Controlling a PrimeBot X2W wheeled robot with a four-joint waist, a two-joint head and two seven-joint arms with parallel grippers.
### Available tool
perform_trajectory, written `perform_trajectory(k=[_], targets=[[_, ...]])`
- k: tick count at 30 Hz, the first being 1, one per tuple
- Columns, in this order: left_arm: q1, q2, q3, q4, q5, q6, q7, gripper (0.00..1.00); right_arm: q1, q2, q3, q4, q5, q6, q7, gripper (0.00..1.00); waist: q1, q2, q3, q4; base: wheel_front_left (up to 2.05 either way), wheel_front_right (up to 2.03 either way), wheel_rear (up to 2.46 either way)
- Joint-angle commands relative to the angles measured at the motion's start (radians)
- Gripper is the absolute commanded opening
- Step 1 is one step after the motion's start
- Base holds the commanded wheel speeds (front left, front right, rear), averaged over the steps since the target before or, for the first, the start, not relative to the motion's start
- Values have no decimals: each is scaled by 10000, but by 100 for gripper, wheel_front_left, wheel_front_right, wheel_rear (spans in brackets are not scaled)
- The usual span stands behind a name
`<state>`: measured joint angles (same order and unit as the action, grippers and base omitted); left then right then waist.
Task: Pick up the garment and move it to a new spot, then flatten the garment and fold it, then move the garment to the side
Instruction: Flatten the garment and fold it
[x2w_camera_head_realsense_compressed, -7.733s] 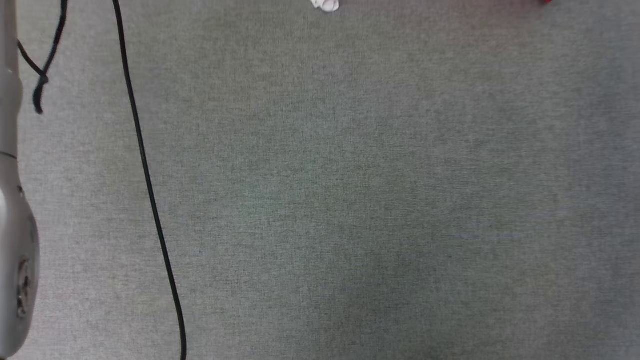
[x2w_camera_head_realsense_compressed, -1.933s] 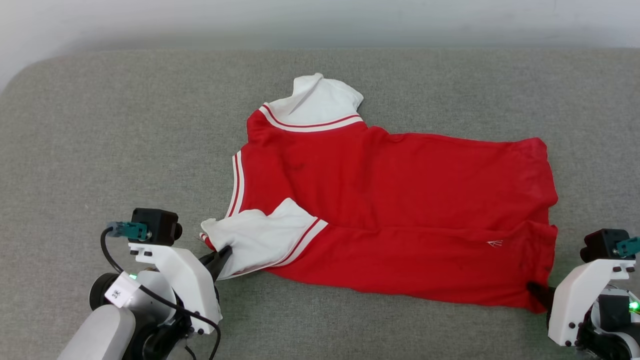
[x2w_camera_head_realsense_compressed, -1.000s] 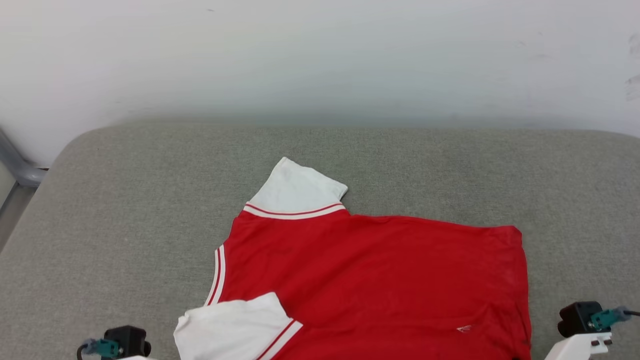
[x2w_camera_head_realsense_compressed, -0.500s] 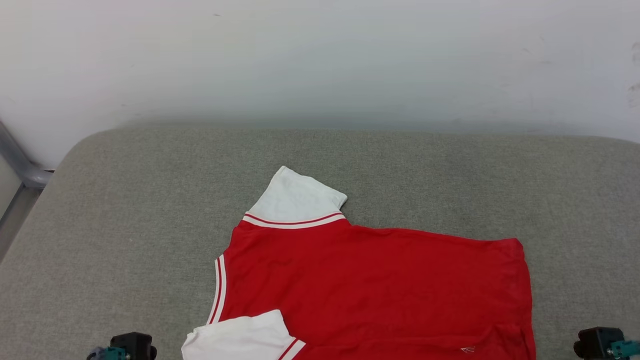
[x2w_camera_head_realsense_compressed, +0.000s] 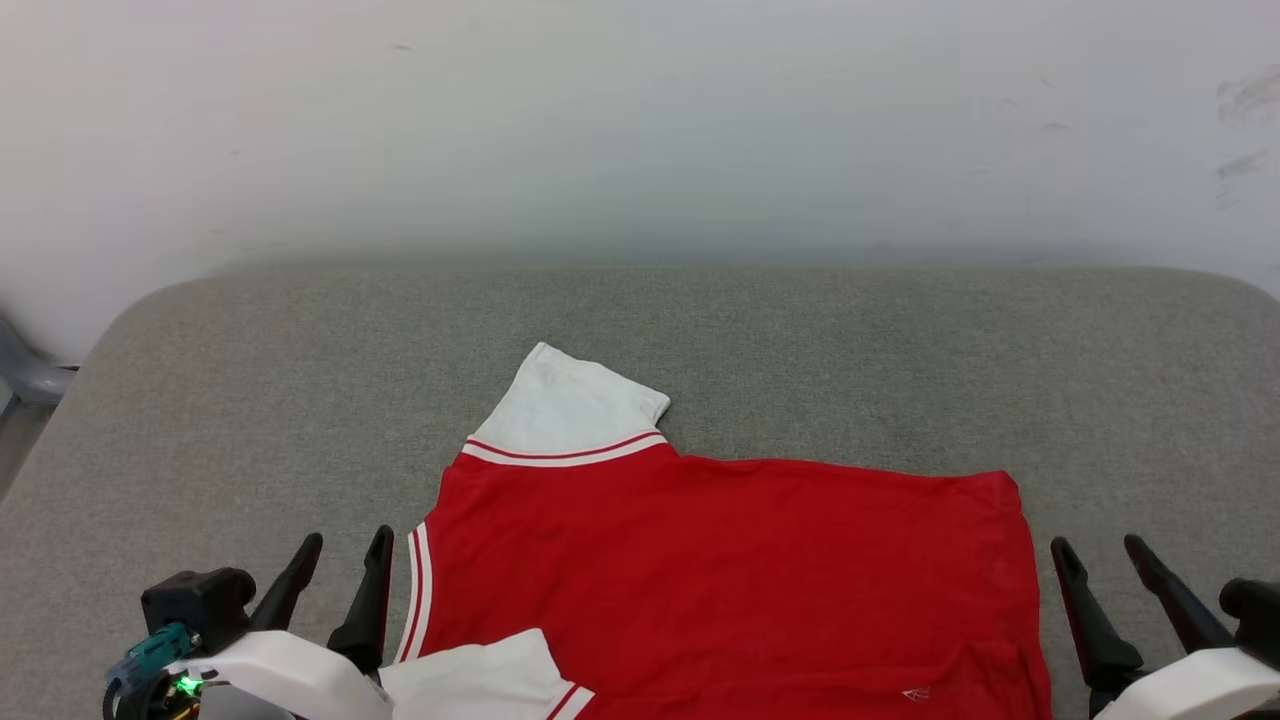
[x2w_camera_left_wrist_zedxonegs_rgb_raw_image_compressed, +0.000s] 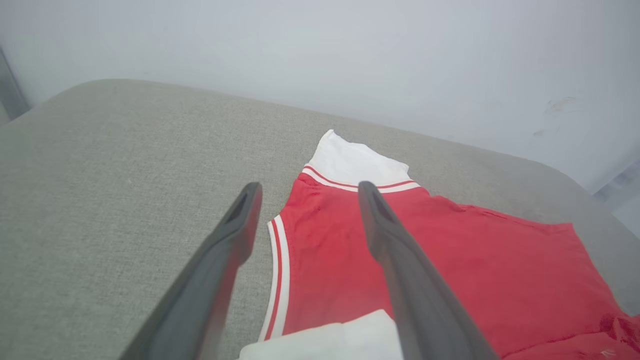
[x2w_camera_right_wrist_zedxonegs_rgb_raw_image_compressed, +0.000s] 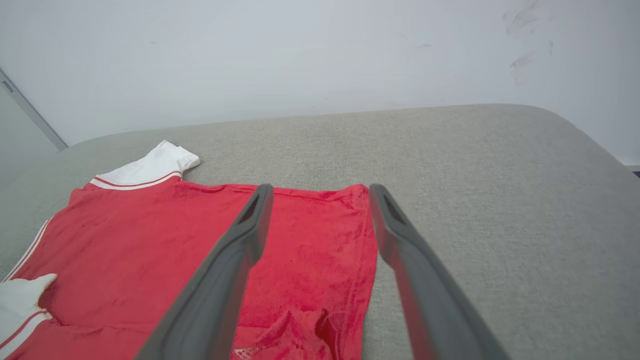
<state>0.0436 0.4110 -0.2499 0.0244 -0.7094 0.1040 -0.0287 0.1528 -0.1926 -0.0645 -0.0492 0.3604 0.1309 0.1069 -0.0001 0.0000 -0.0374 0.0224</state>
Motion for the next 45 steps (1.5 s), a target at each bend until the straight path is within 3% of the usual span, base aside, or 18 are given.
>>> perform_trajectory(k=[1, 2, 9, 22, 28, 35, 41, 45], targets=[[-221, -44, -1, -39, 336, -46, -510, 100, -229, 147, -59, -236, -194, -6, -240, 100, 1, 0, 25, -54, 0, 0, 0], [-493, -73, -81, 34, 758, -7, -1053, 100, -382, 288, -124, -499, -446, -6, -406, 100, 1, 0, 152, -116, 0, 0, 0], [-1470, -216, -247, 303, 1148, -87, -1427, 100, -857, 515, -341, -1074, -728, -6, -369, 100, 1, 0, 963, -241, 0, 0, 0], [-5985, -222, -641, 2480, 787, -1497, -116, 100, -2239, 735, -673, -1566, -980, -6, -461, 100, 1, 0, 3314, -1015, 0, 0, 0], [-8045, -63, -726, 4168, 294, -1918, 1406, 100, -2647, 936, -600, -1362, -943, -6, -693, 100, 1, 0, 4031, -1572, 0, 0, 0], [-9622, 544, -1145, 6003, -219, -2127, 4388, 100, -2865, 1153, -474, -962, -887, -6, -1091, 100, 1, 0, 4577, -2206, 0, 0, 0], [-10193, 1031, -1325, 7019, -314, -1759, 6344, 100, -2947, 1275, -464, -662, -766, -6, -1348, 100, 1, 0, 4947, -2516, 0, 0, 0], [-10016, 995, -1531, 7596, -477, -1530, 7485, 100, -3000, 1320, -458, -512, -678, -6, -1428, 100, 1, 0, 5109, -2585, 0, 0, 0]])
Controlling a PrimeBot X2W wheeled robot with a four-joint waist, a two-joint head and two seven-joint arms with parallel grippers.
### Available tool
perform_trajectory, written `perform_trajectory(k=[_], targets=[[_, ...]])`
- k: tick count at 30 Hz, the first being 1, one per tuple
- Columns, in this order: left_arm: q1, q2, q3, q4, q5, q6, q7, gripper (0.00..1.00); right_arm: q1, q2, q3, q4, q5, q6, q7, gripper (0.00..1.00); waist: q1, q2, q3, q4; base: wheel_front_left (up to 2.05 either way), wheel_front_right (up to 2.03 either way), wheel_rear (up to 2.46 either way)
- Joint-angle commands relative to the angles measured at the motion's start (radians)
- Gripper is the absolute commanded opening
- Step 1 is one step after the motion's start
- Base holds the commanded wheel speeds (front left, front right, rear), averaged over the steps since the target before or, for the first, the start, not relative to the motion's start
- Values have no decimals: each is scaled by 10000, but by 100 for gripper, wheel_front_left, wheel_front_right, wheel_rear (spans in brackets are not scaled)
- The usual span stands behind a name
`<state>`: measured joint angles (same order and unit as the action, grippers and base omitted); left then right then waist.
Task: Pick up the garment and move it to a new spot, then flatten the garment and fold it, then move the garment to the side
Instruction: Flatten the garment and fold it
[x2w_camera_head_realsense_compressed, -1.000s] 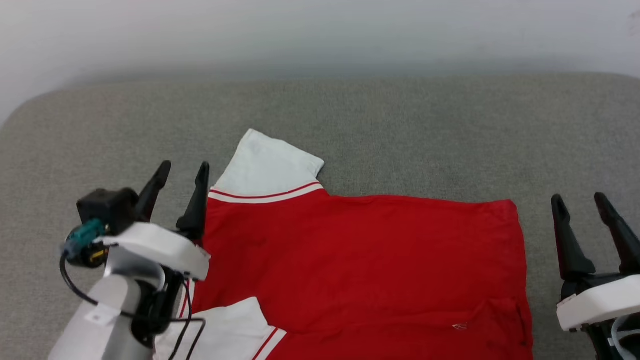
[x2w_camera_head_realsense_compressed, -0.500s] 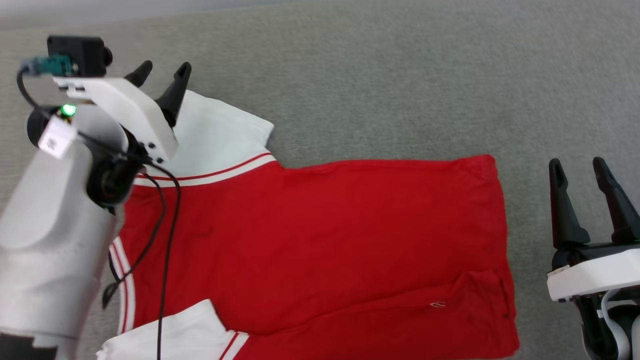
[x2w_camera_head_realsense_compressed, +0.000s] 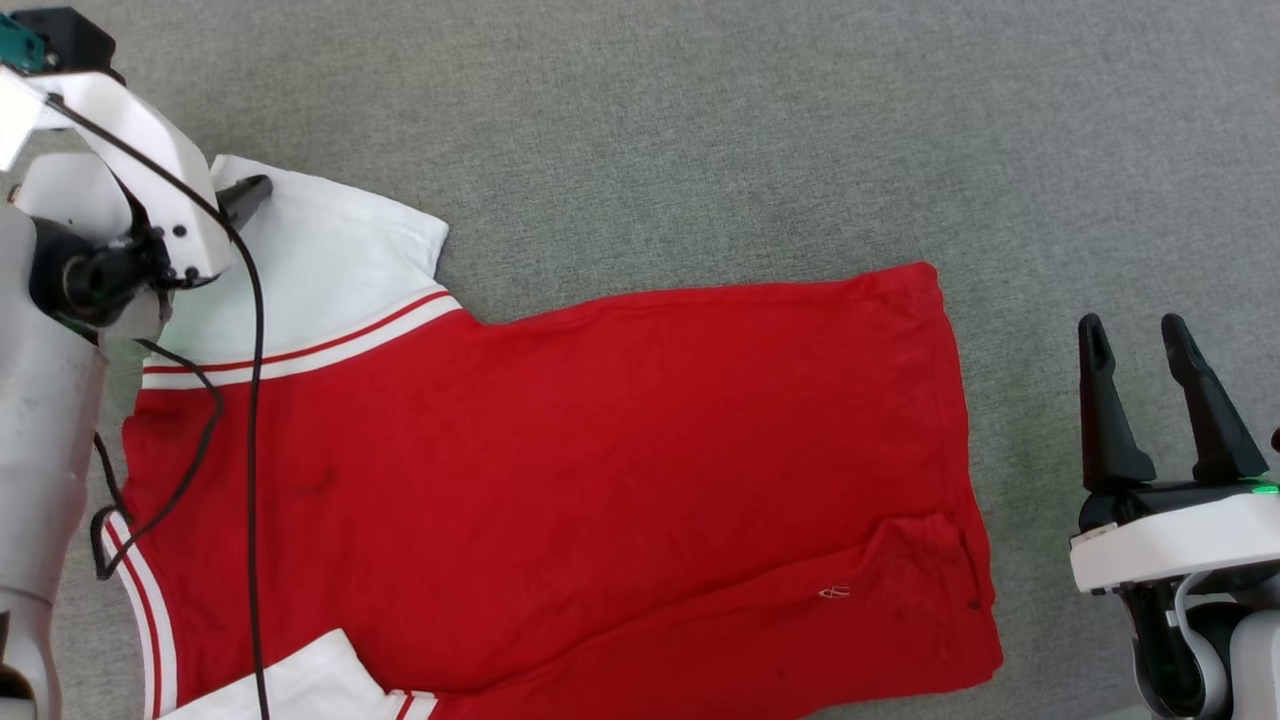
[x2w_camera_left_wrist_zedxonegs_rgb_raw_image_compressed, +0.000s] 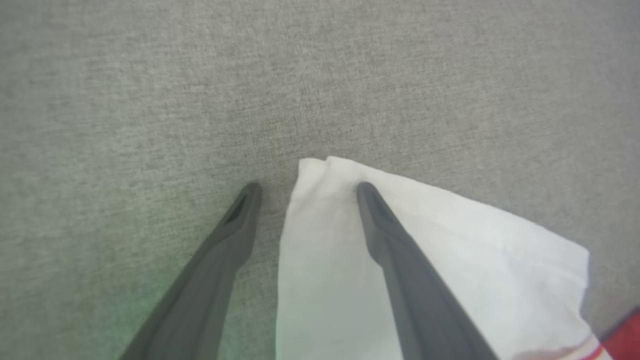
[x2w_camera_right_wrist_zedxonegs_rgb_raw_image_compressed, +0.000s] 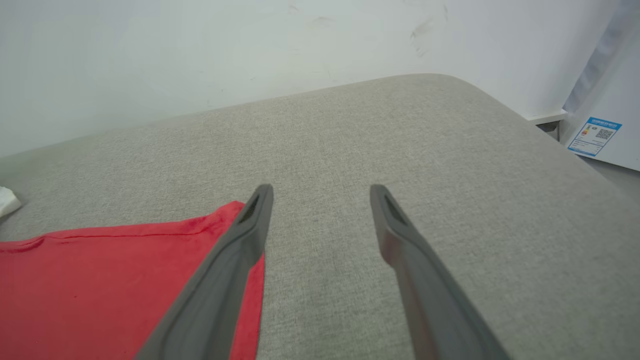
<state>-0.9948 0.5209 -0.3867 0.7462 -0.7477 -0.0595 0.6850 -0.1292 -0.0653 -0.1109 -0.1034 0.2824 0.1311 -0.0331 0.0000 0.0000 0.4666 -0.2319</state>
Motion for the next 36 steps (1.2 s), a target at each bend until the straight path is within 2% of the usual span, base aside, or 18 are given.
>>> perform_trajectory(k=[1, 3, 4, 6, 13, 20, 25, 29, 36], targets=[[500, -197, -227, 567, -159, 217, 783, 100, -178, 58, 6, 65, 106, -8, -56, 100, 0, 0, 80, -45, 0, 0, 0], [725, -322, -389, 809, -257, 367, 1482, 100, -213, 68, -9, 125, 139, -8, -72, 100, 0, 0, 105, -45, 0, 0, 0], [818, -391, -447, 868, -320, 374, 1739, 52, -239, 75, -15, 150, 133, -8, -55, 100, 0, 0, 111, -46, 0, 0, 0], [875, -491, -555, 819, -271, 352, 1802, 0, -277, 87, -17, 188, 176, -8, 19, 100, 0, 0, 108, -28, 0, 0, 0], [738, -520, -595, 485, 34, 71, 362, 0, -286, -84, -10, 457, 524, -8, 582, 100, 0, 0, -204, 159, 0, 0, 0], [371, -649, -424, 230, 214, -279, -1713, 0, -751, -819, 214, 1447, 1250, -6, 1794, 100, 0, 0, -784, 597, 0, 0, 0], [412, -899, -480, 97, 321, -445, -2973, 0, -1350, -1548, 738, 2139, 1681, -8, 3222, 100, 0, 0, -1207, 1068, 0, 0, 0], [458, -1052, -619, -139, 402, -525, -3530, 0, -2017, -2115, 1242, 2694, 1915, -8, 4588, 100, 0, 0, -1335, 1439, 0, 0, 0], [360, -1404, -939, -656, 355, -625, -3982, 0, -3258, -2808, 2193, 3779, 1988, -8, 6092, 100, 0, 0, -1084, 2072, 0, 0, 0]])
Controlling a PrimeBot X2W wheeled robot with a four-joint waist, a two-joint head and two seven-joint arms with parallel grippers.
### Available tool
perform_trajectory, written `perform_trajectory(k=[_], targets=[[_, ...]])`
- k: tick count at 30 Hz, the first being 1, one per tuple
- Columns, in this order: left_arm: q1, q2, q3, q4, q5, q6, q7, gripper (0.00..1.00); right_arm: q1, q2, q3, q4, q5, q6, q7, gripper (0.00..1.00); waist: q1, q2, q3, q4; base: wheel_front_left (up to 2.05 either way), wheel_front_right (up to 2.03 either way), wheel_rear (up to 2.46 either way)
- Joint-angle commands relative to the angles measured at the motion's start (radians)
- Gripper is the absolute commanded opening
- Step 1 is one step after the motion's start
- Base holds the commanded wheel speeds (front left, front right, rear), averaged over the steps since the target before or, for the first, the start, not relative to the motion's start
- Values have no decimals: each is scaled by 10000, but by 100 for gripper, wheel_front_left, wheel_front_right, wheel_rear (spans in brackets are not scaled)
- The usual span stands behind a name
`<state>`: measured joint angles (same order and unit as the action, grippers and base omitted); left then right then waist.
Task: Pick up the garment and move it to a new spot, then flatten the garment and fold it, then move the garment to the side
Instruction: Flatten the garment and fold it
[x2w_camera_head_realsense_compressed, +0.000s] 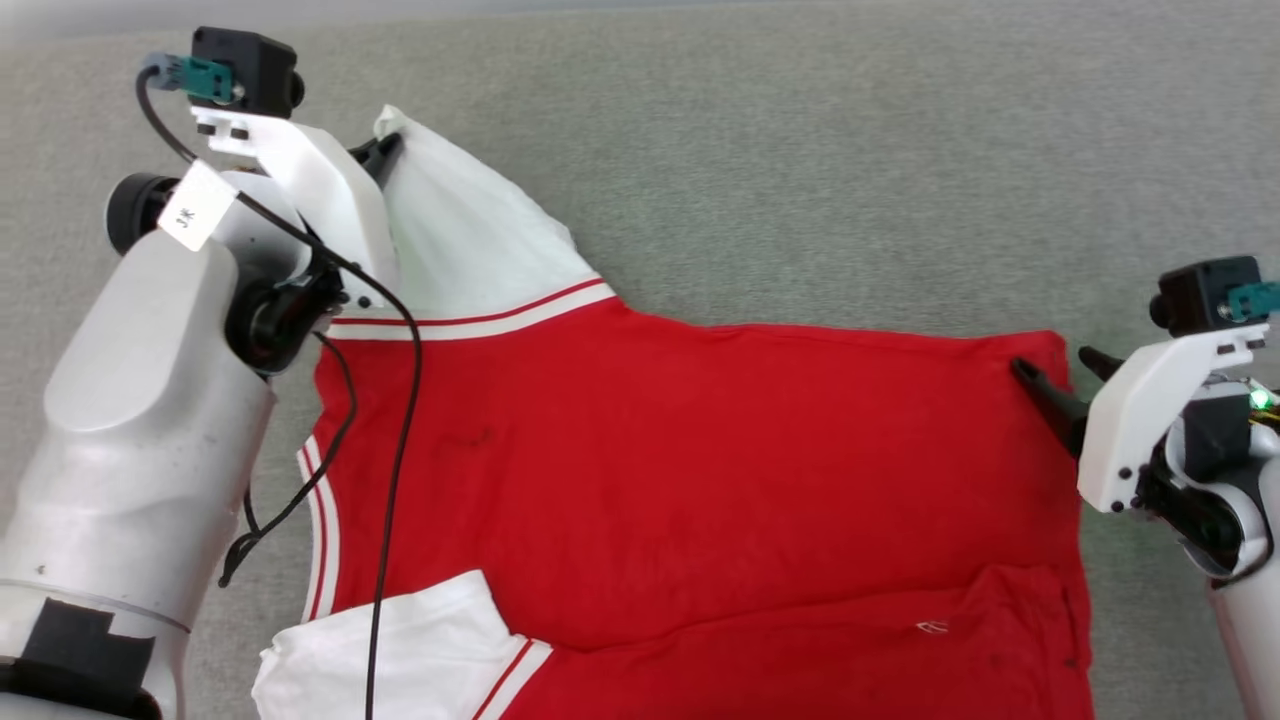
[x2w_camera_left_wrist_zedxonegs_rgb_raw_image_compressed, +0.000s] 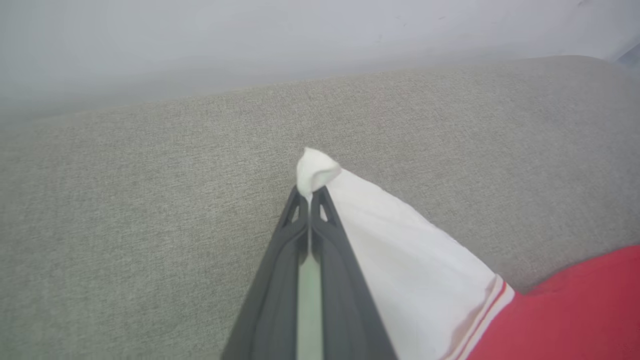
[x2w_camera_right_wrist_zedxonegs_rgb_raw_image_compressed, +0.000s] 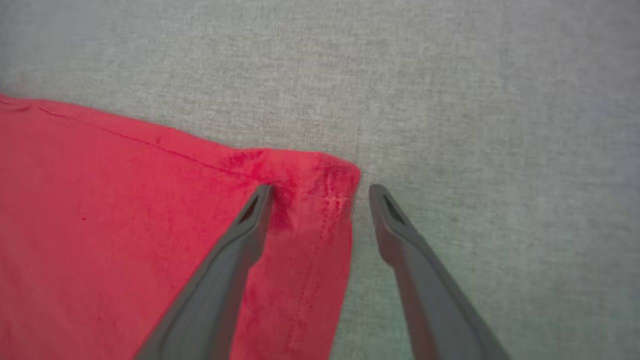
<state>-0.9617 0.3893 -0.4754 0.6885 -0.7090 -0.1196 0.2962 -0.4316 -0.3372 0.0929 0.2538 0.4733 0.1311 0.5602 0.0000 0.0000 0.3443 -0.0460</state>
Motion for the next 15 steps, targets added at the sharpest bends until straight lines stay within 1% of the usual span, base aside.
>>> perform_trajectory(k=[1, 4, 6, 11, 12, 13, 14, 15], targets=[[29, -89, -51, -79, -32, -25, -93, 0, -234, -89, 154, 206, 78, -8, 159, 100, 0, 0, 138, 213, 0, 0, 0], [86, -181, -152, -204, -104, -51, -205, 0, -596, -262, 677, 800, 151, -6, 738, 100, 0, 0, 213, 384, 0, 0, 0], [114, -218, -213, -247, -182, -71, -261, 0, -651, -254, 977, 1375, 251, -6, 1271, 100, 0, 0, 250, 451, 0, 0, 0], [122, -222, -350, -335, -394, -93, -337, 0, -687, -203, 1141, 2723, 464, -12, 2774, 100, 0, 0, 331, 520, 0, 0, 0], [128, -199, -385, -338, -432, -99, -355, 0, -719, -178, 1150, 2911, 476, -14, 3036, 64, 0, 0, 338, 524, 0, 0, 0], [136, -176, -410, -348, -459, -102, -373, 0, -782, -154, 1183, 2966, 491, -14, 3106, 37, 0, 0, 342, 521, 0, 0, 0], [143, -157, -437, -355, -508, -106, -404, 0, -877, -142, 1177, 2986, 521, -14, 3170, 0, 0, 0, 337, 515, 0, 0, 0], [165, -134, -466, -356, -531, -108, -424, 0, -993, -146, 1176, 2961, 546, -12, 3178, 0, 0, 0, 317, 508, 0, 0, 0]])
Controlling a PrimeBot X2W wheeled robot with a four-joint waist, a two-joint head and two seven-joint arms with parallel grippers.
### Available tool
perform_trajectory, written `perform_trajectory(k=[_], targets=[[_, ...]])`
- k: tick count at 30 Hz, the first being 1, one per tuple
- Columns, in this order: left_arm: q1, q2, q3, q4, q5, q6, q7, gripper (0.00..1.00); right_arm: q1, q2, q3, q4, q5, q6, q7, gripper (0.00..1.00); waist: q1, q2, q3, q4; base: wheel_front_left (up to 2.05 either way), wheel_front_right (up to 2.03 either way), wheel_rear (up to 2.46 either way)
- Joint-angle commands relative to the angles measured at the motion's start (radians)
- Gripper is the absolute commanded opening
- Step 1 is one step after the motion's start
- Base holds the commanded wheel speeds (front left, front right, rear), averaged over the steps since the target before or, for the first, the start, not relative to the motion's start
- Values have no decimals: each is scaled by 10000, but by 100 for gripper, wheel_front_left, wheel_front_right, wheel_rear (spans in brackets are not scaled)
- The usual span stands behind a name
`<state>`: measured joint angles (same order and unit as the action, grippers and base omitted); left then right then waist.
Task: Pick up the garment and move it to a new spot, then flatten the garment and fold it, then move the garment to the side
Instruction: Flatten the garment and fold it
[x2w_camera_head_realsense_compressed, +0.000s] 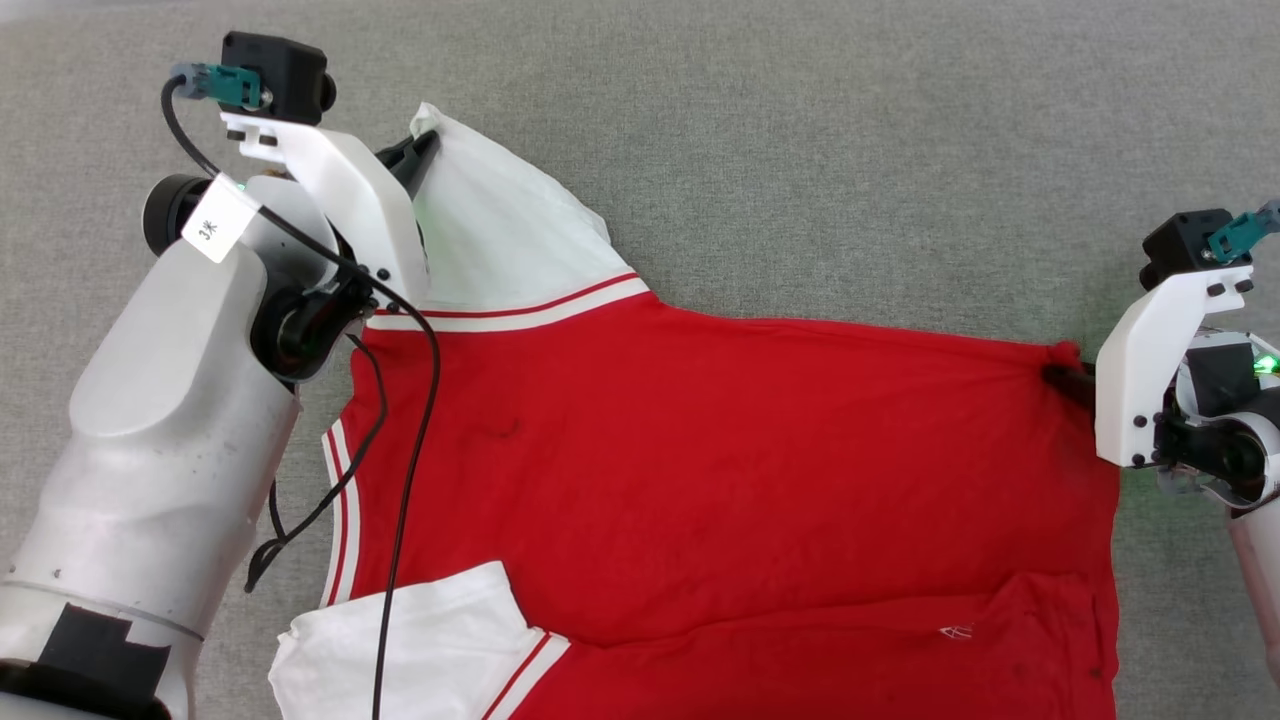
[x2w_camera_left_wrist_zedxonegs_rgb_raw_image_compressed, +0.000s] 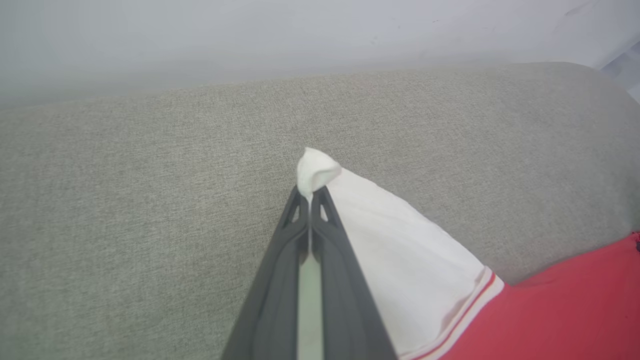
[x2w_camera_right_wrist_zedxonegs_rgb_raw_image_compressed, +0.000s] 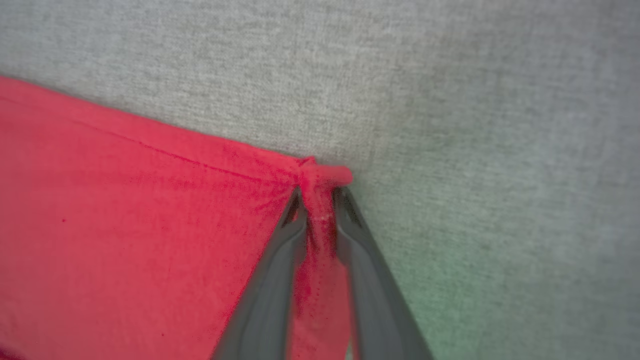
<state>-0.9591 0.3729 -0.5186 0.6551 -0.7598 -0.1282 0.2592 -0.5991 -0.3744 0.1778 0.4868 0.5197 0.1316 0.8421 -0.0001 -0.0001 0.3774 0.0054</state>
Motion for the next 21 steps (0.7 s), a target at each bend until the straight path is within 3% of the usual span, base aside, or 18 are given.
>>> perform_trajectory(k=[1, 9, 15, 21], targets=[[162, 60, -58, -17, -49, -22, -87, 0, 547, 219, 290, 554, 111, -15, 228, 0, 1, 1, -40, -13, 0, 0, 0], [461, 213, 77, -75, -386, -28, -732, 0, 125, 9, -818, -305, 269, -18, -1134, 0, 1, 1, -741, 21, 0, 0, 0], [1133, 497, 231, -391, -498, 66, -1186, 0, 744, 153, -1313, -941, 157, -18, -1865, 0, 1, 1, -1313, 83, 0, 0, 0], [2634, 870, 437, -1413, -662, 426, -1713, 0, 1959, 350, -1563, -1702, -16, -17, -2476, 0, 1, 1, -1854, 121, 0, 0, 0]])
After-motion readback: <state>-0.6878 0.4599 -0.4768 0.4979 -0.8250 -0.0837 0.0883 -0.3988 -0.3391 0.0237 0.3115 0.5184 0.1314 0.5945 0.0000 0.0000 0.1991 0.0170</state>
